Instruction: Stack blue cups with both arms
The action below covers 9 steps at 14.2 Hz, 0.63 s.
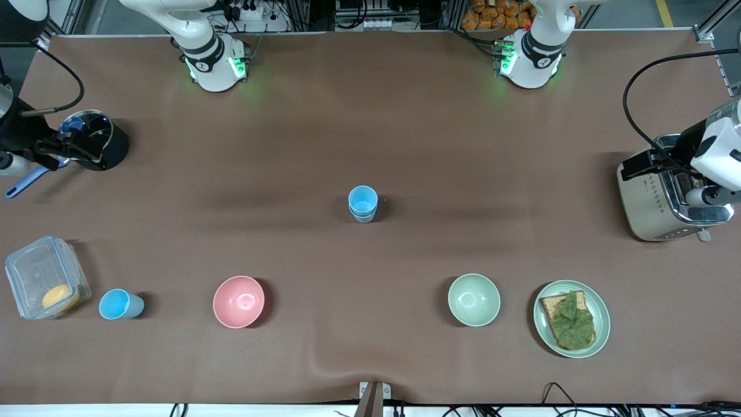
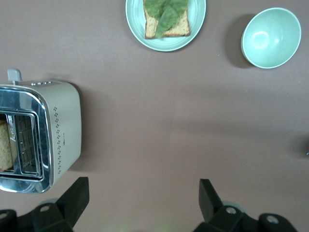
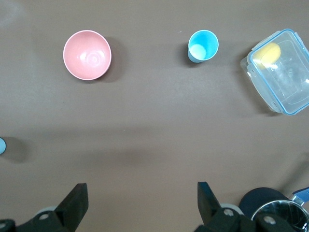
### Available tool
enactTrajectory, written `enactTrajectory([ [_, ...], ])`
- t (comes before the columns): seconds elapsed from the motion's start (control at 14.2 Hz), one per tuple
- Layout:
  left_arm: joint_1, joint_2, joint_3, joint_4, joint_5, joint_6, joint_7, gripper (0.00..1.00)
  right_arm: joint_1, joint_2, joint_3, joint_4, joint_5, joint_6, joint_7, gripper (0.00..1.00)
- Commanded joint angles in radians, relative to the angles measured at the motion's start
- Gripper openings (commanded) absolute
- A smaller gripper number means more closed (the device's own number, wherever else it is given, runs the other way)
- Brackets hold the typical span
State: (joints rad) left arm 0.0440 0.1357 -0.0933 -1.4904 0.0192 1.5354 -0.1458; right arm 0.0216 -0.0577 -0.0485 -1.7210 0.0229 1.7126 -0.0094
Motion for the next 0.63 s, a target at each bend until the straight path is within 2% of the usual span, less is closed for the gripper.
enactTrajectory([
  [0.0, 0.014, -0.022, -0.003, -0.025, -0.024, 0.046, 0.082, 1.00, -0.017, 0.009, 0.013, 0.021, 0.006, -0.013, 0.002, 1.00],
  [0.42, 0.048, -0.030, 0.003, -0.028, -0.015, 0.051, 0.137, 1.00, -0.016, 0.009, 0.013, 0.021, 0.006, -0.013, 0.002, 1.00],
  [0.56, 0.033, -0.051, 0.029, -0.040, -0.013, 0.051, 0.161, 1.00, -0.016, 0.009, 0.013, 0.021, 0.006, -0.013, 0.002, 1.00],
])
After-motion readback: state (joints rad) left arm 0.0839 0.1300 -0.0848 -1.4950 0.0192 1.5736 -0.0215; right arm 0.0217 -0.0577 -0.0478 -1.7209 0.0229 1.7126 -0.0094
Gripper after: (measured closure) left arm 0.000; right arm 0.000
